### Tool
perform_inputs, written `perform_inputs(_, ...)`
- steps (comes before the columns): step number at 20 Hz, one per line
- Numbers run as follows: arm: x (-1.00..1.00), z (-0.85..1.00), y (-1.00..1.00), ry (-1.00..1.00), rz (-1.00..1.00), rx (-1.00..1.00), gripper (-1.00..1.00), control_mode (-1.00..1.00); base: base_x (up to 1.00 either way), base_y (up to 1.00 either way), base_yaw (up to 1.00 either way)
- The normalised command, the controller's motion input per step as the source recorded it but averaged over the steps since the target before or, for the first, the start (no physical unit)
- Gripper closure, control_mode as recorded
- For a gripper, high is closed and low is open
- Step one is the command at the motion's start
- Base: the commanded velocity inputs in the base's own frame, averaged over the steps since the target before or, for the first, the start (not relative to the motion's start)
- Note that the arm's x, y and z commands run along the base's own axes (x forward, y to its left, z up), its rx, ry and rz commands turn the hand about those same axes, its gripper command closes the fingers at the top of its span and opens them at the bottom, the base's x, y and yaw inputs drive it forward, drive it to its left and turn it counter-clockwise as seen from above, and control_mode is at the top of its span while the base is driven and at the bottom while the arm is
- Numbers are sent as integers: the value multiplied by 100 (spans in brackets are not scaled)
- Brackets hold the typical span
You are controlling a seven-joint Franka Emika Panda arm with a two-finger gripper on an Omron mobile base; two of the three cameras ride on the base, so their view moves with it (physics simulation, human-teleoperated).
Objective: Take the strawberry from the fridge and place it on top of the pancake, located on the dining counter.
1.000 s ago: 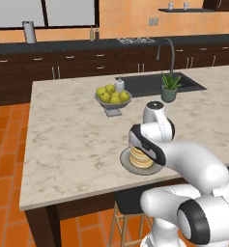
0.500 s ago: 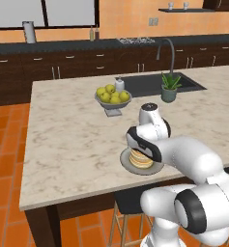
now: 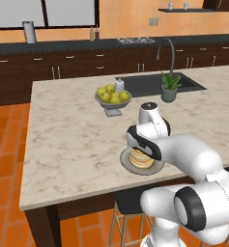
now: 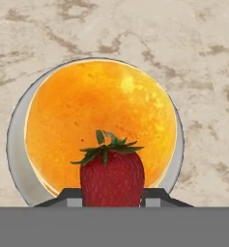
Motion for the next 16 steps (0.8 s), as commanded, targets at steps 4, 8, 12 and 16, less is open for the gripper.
perform_inputs(4, 0, 0, 0, 0, 0, 0, -100, -100, 0, 0, 0)
perform_inputs(8, 0, 0, 0, 0, 0, 0, -100, -100, 0, 0, 0)
perform_inputs(12, 0, 6, 0, -1, 0, 0, -100, -100, 0, 0, 0)
perform_inputs(16, -20, 74, 0, -16, 0, 0, -100, -100, 0, 0, 0)
